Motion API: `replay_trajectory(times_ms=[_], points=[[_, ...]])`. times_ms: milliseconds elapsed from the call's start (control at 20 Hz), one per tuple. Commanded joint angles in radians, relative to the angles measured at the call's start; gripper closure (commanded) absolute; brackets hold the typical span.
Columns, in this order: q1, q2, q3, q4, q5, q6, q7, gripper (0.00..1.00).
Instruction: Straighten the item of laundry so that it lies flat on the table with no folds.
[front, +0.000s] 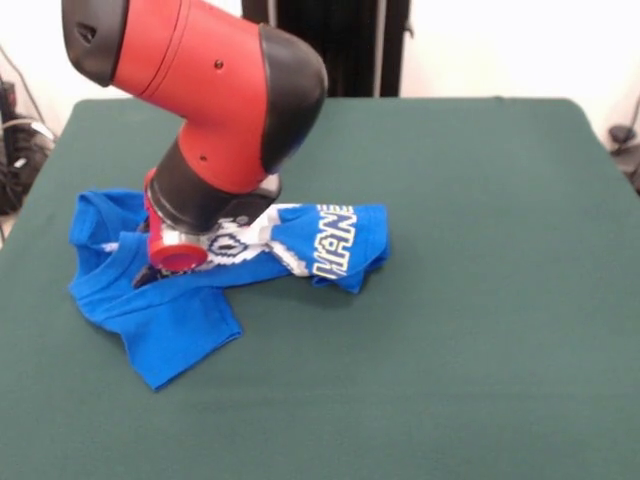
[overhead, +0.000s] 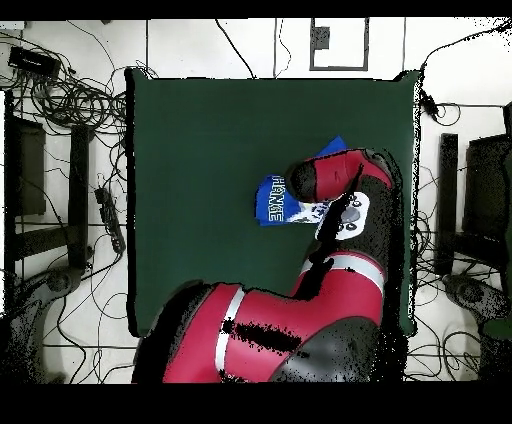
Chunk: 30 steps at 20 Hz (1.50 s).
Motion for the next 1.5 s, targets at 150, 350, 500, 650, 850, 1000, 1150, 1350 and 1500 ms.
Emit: replay_trajectory(times_ms=[150, 350, 500, 650, 850, 1000, 1150, 1350, 1500], points=[[-0.074, 0.144, 0.047, -0.122, -0.124, -0.131, -0.163, 0.00], [-0.083, 0.152, 0.047, -0.144, -0.151, -0.139, -0.151, 0.00], [-0.084, 0.161, 0.041, -0.162, -0.171, -0.153, -0.129, 0.00], [-0.141, 0.128, 0.151, -0.108, -0.112, -0.147, -0.251, 0.00], [-0.215, 0.003, 0.329, 0.095, 0.059, 0.020, -0.414, 0.00], [-0.246, -0.072, 0.409, 0.190, 0.132, 0.109, -0.482, 0.00], [-0.248, -0.118, 0.430, 0.224, 0.151, 0.126, -0.492, 0.00], [-0.255, -0.144, 0.445, 0.233, 0.148, 0.112, -0.515, 0.00], [-0.257, -0.148, 0.448, 0.233, 0.139, 0.105, -0.529, 0.00]])
